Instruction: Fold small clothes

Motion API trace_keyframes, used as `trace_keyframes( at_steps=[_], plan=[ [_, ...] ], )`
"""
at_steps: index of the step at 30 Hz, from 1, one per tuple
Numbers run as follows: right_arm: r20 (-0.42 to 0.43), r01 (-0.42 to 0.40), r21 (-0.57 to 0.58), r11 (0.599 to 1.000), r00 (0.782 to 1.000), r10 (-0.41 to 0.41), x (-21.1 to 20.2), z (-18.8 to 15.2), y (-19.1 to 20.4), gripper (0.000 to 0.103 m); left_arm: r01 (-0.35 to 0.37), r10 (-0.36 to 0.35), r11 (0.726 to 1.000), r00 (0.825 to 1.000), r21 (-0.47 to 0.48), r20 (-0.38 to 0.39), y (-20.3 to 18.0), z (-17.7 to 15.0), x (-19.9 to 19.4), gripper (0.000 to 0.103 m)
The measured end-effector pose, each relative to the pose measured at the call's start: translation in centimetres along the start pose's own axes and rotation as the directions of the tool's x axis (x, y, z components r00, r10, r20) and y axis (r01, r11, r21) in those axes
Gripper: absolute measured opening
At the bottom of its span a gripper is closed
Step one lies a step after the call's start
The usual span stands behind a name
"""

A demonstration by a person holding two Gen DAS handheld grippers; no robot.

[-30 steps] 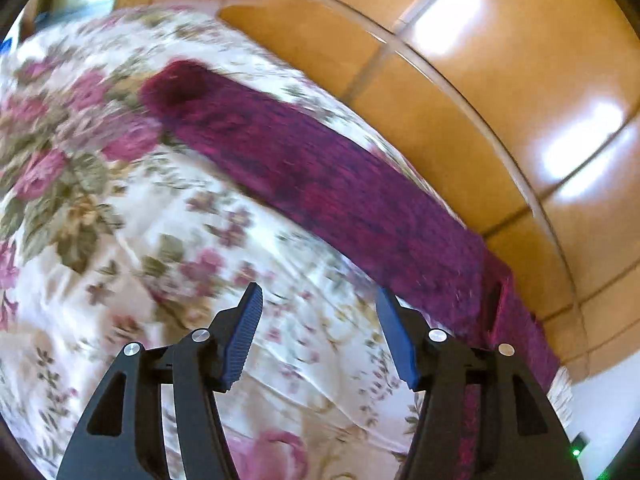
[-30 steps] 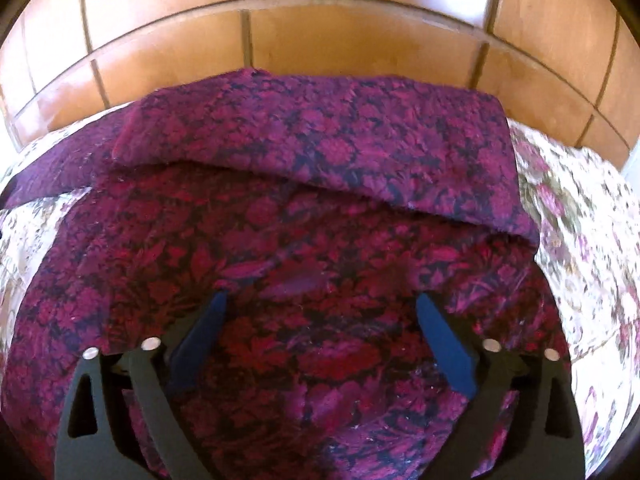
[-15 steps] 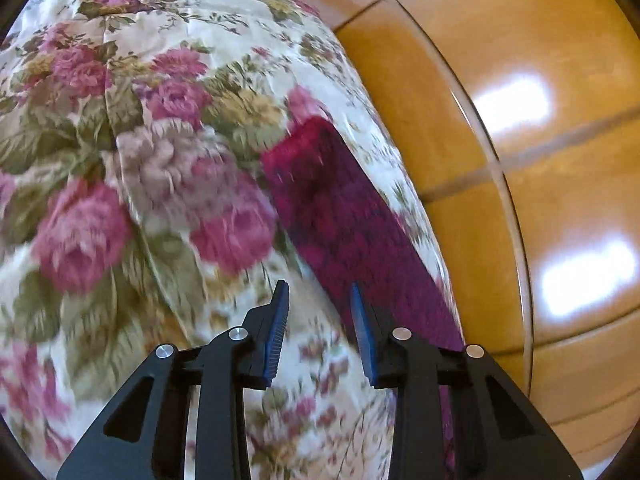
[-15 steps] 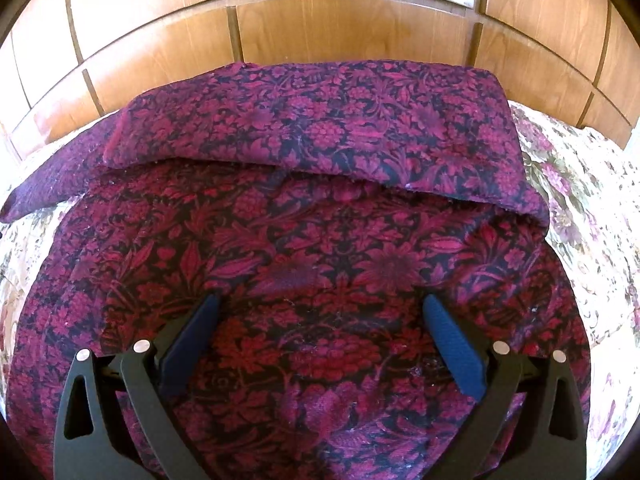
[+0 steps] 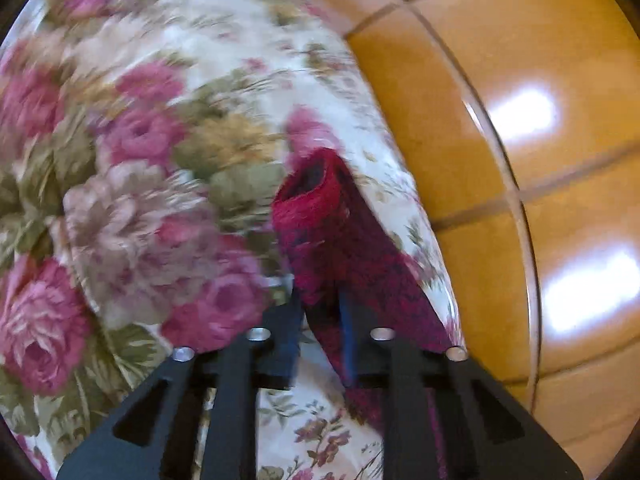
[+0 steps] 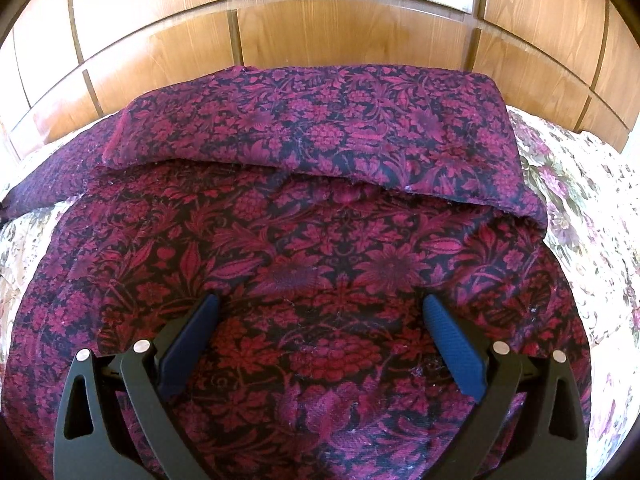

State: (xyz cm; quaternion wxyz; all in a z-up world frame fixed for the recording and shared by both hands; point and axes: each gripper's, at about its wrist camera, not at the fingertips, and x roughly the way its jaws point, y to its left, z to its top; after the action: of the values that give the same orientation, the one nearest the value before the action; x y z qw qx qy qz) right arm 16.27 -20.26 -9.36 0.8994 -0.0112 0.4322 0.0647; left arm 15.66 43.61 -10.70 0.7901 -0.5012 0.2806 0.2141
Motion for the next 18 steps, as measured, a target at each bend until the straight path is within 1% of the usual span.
trace_keyframes(
  at_steps=[1,2,4,7,10,13,14,16,18],
  plan=[
    [0.001,0.0,0.0,1.0,1.0,0.0,0.0,0.0,0.0,0.101,-0.002,0.001,0.999,1.0,0.042,0.011,-0.7,-0.3,-0.3,0.011],
    [0.001,0.001,-0.001,1.0,1.0,-0.001,0.0,0.0,0.0,0.101,0.01,-0.011,0.996,1.0,0.093,0.013,-1.7,-0.7,-0.8,0.011],
    [0.003,0.001,-0.001,1.0,1.0,-0.001,0.0,-0.1,0.1,0.101,0.03,-0.033,0.988,0.999,0.148,0.021,-2.8,-1.4,-1.6,0.011],
    [0.004,0.001,-0.001,1.0,1.0,-0.001,-0.1,-0.1,0.1,0.101,0.076,-0.088,0.96,0.996,0.268,0.031,-5.7,-3.2,-3.1,0.01],
    [0.004,0.001,-0.001,1.0,1.0,-0.001,-0.1,0.0,0.0,0.101,0.109,-0.127,0.913,0.992,0.393,0.02,-8.7,-6.0,-4.1,0.01],
    [0.005,0.0,-0.001,1.0,1.0,0.0,-0.1,0.0,0.0,0.101,0.13,-0.144,0.853,0.989,0.505,-0.011,-11.5,-9.6,-4.3,0.01],
    [0.005,0.0,-0.001,1.0,1.0,0.0,-0.1,0.0,0.0,0.101,0.145,-0.15,0.831,0.988,0.537,-0.035,-12.4,-11.0,-4.1,0.01],
    [0.005,0.0,-0.001,1.0,1.0,0.0,-0.1,0.0,0.0,0.101,0.165,-0.146,0.799,0.986,0.579,-0.08,-14.0,-13.7,-3.3,0.01],
    [0.005,0.0,-0.001,1.0,1.0,0.0,-0.1,0.0,0.0,0.101,0.175,-0.134,0.782,0.984,0.598,-0.114,-15.1,-15.6,-2.3,0.01]
  ],
)
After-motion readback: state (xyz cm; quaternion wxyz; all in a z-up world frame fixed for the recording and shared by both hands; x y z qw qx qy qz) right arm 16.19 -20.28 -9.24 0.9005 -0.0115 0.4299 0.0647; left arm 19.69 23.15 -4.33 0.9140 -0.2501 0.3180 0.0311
